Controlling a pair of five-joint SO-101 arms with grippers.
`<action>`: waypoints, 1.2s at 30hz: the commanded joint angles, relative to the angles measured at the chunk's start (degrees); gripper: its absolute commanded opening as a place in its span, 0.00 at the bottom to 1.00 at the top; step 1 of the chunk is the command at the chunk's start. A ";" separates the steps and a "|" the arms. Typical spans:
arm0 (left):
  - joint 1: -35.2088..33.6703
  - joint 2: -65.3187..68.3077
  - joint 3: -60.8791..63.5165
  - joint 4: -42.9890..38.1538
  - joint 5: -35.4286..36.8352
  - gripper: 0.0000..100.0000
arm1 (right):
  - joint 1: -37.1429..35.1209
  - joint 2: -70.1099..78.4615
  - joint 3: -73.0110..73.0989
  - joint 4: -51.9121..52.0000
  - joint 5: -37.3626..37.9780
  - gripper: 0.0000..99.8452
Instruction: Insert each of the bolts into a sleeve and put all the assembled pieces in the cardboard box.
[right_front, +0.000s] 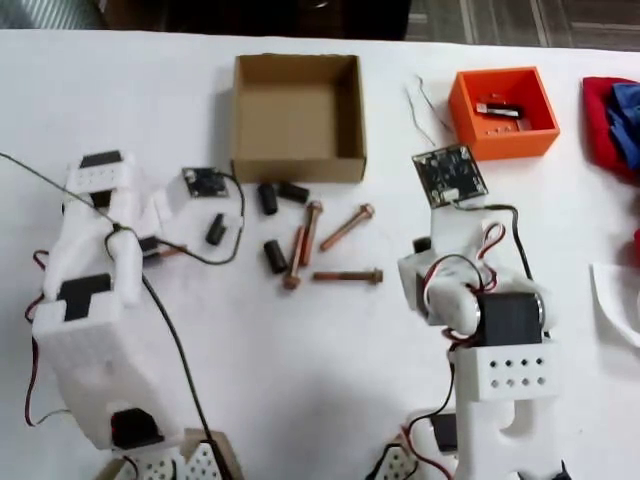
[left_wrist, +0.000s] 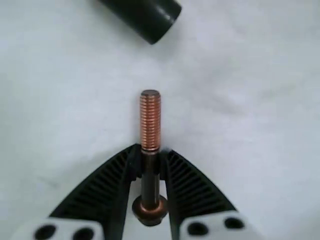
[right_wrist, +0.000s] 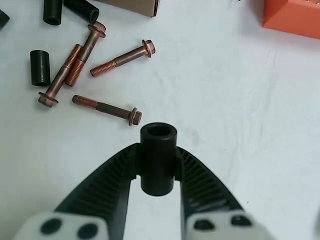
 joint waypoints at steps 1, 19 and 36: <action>1.14 -0.26 -0.48 -1.14 -12.40 0.03 | -0.22 -1.89 -0.35 -0.31 0.35 0.02; 1.67 -0.26 -30.11 21.27 33.41 0.30 | -0.22 -1.80 -0.35 -0.31 0.35 0.02; 5.19 2.29 -31.25 24.70 120.88 0.30 | -0.31 -1.54 -0.35 -0.66 0.35 0.02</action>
